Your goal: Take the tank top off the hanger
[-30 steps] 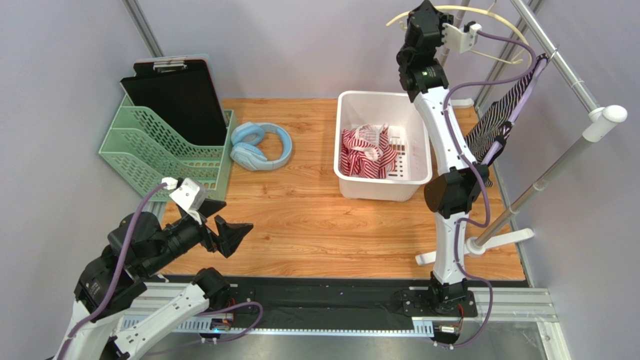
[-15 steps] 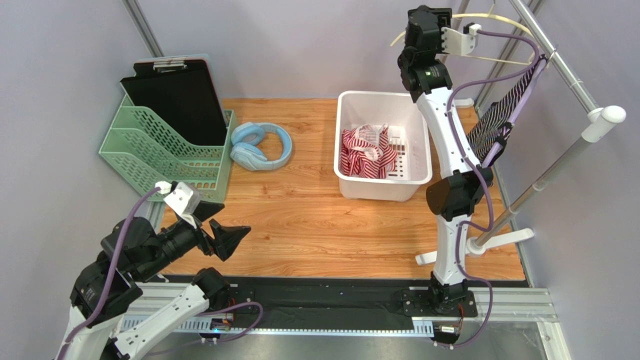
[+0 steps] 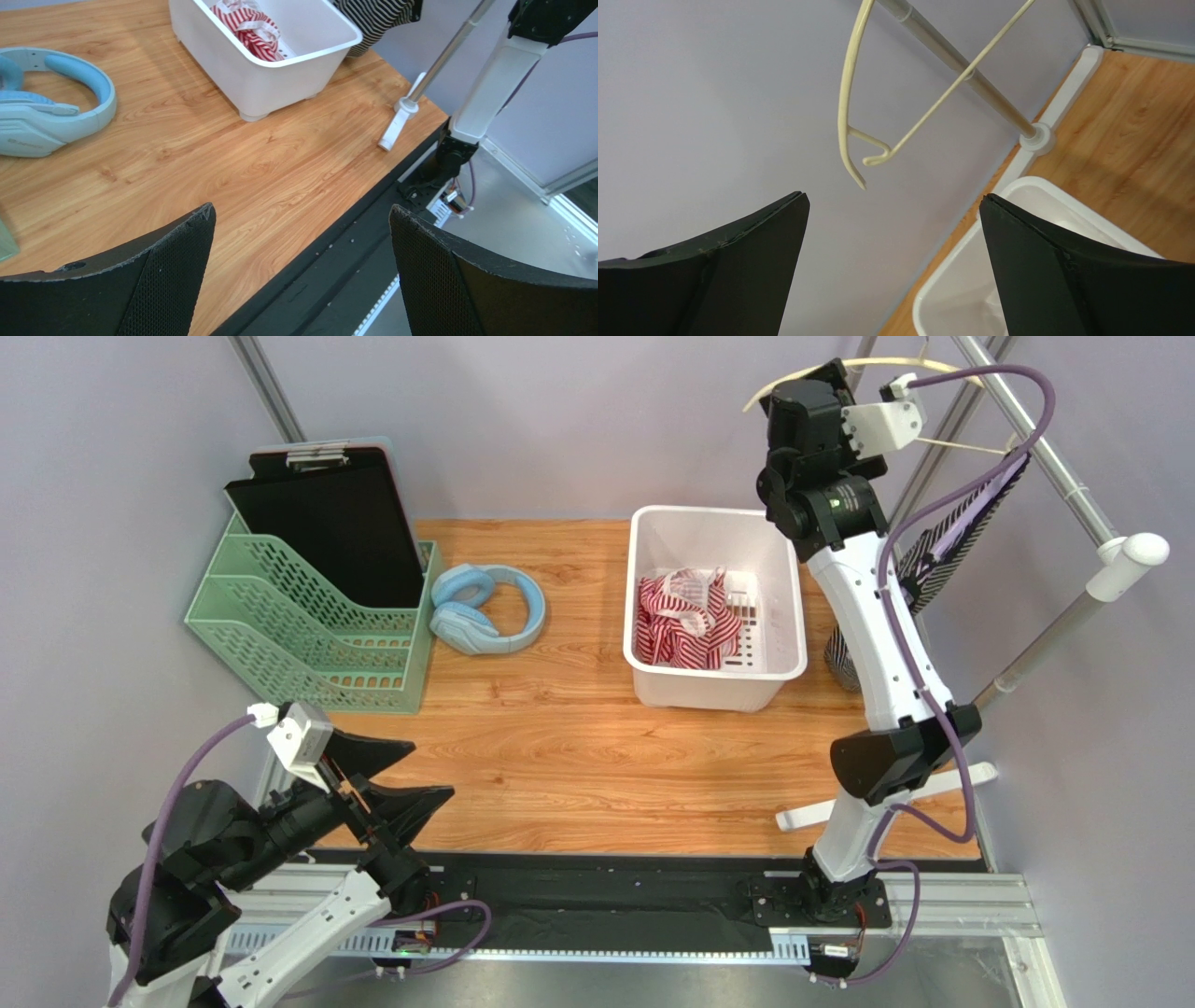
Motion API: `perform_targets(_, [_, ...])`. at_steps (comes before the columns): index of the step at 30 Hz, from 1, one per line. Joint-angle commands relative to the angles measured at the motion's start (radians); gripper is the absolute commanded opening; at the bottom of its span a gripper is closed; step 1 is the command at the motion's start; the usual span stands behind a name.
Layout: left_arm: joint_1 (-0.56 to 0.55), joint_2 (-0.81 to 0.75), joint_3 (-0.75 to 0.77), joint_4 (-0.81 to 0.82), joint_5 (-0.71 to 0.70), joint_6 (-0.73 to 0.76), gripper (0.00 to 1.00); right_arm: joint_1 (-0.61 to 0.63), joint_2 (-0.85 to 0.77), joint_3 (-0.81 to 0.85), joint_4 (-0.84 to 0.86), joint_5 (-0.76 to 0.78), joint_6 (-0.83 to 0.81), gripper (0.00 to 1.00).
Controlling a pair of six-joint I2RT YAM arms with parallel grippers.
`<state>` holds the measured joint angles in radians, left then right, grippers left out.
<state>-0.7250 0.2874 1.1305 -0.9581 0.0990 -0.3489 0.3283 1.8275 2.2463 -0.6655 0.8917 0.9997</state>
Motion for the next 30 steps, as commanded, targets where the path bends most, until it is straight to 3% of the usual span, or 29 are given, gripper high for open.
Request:
perform_targets(1, [0.002, -0.04, -0.009, 0.016, 0.061, -0.084, 0.96, 0.083, -0.095, -0.074, -0.011, 0.061, -0.284, 1.0])
perform_targets(6, [0.003, -0.074, -0.04, 0.019, 0.068, -0.121, 0.96, 0.251, -0.116, -0.111, -0.016, 0.095, -0.638, 1.0])
perform_targets(10, [0.004, -0.079, -0.054, 0.021, 0.067, -0.134, 0.96, 0.38, -0.186, -0.307, 0.052, 0.09, -0.887, 1.0])
perform_targets(13, [0.004, -0.088, -0.067, 0.022, 0.061, -0.139, 0.96, 0.455, -0.238, -0.379, -0.003, 0.085, -0.961, 1.0])
perform_targets(19, [0.002, -0.088, -0.09, 0.027, 0.056, -0.148, 0.96, 0.587, -0.408, -0.496, -0.164, 0.182, -0.909, 1.0])
perform_targets(22, [0.002, -0.08, -0.106, 0.036, 0.057, -0.15, 0.96, 0.656, -0.477, -0.455, -0.34, 0.193, -0.801, 1.0])
perform_targets(27, [0.004, -0.073, -0.141, 0.071, 0.067, -0.167, 0.96, 0.66, -0.554, -0.308, -0.679, 0.234, -0.575, 1.0])
perform_targets(30, [0.002, -0.064, -0.169, 0.102, 0.08, -0.179, 0.96, 0.66, -0.602, -0.297, -0.686, 0.286, -0.575, 1.0])
